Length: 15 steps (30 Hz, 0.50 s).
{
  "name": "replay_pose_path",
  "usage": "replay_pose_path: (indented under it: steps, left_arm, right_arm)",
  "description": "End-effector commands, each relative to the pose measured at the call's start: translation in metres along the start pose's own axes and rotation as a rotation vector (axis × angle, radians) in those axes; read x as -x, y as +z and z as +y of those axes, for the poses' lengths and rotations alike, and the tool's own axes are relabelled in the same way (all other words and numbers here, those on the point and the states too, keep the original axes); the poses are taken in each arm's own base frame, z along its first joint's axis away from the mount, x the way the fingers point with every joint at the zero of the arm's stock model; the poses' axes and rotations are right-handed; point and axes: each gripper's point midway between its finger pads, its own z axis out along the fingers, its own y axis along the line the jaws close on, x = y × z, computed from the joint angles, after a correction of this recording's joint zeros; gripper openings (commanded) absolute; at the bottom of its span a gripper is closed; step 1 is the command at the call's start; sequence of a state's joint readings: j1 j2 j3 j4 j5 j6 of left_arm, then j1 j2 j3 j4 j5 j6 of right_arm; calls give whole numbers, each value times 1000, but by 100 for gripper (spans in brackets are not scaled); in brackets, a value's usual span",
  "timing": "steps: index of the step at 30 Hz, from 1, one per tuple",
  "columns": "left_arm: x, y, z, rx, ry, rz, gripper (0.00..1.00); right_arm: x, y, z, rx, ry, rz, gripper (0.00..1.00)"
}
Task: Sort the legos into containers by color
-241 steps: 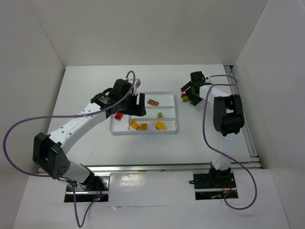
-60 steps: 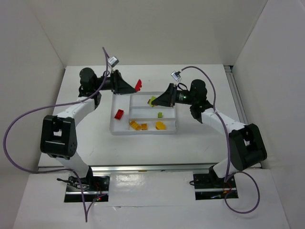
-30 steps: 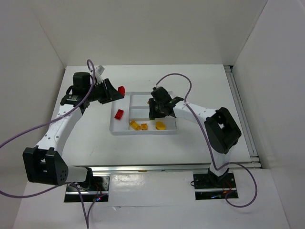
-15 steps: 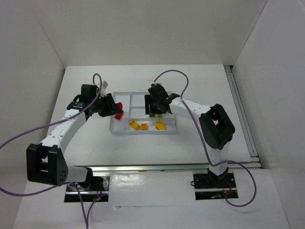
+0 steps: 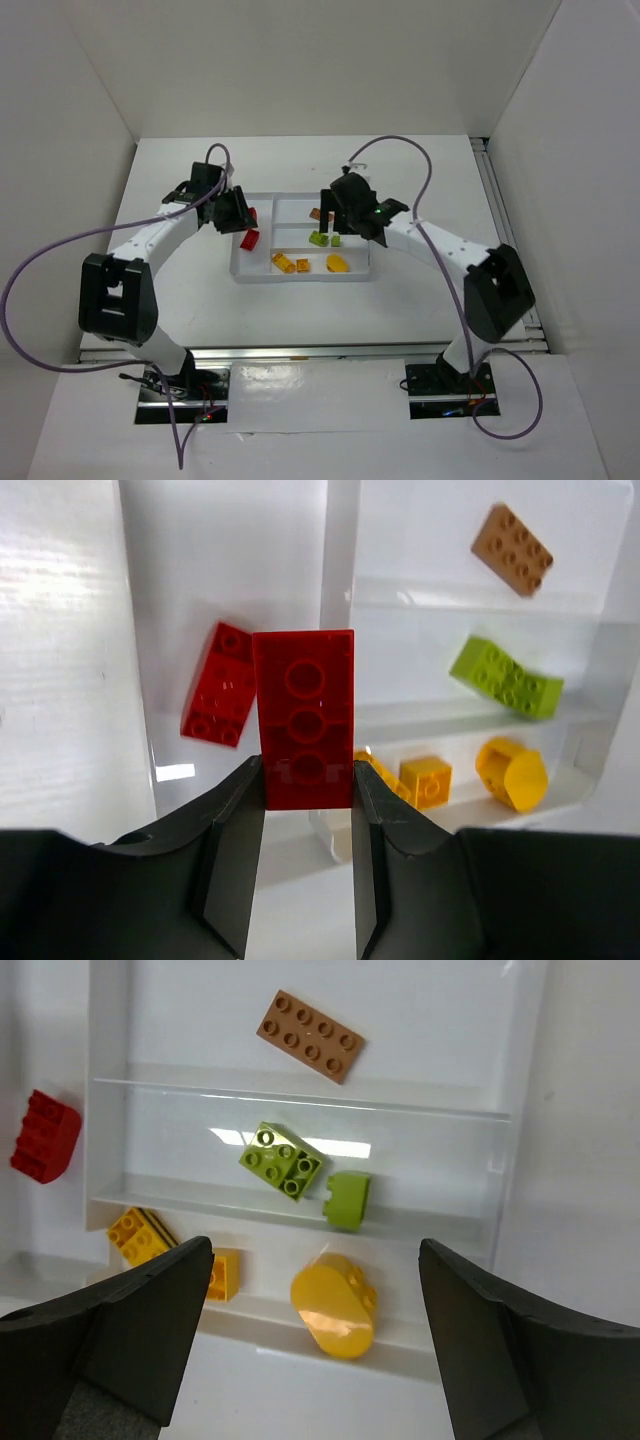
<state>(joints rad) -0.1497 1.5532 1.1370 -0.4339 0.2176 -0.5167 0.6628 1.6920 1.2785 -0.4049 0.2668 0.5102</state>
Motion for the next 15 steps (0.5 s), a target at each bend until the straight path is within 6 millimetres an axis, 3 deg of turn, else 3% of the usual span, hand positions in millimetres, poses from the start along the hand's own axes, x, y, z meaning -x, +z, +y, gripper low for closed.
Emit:
replay_pose_path:
  steps: [1,3,6,7,8,9,10,12,15]
  left_arm:
    - [28,13,-4,53,-14,-73,0]
    - [38,22,-6,85,-2,-89,0]
    - [38,30,-7,109,-1,-51,0]
    - [37,35,1,151,-4,-43,2]
    - [35,35,-3,146,4,-39,13]
    - [40,37,-7,132,23,-40,37]
    - [37,41,-4,144,30,-16,79]
    - [47,34,-13,147,53,-25,100]
    - [52,22,-15,182,69,-32,100]
  right_arm:
    - [27,-39,-27,-44,67,-123,91]
    - [20,-53,-39,-52,81,-123,91]
    - [19,-67,-51,-40,103,-132,91]
    - [12,-67,-58,-52,106,-124,91]
    - [10,-68,-60,-52,106,-124,91]
    - [11,-73,-64,-53,115,-136,91]
    - [7,-71,-66,-58,112,-127,91]
    - [0,-73,-76,-90,118,-103,92]
    - [-3,-73,-82,-122,113,-98,100]
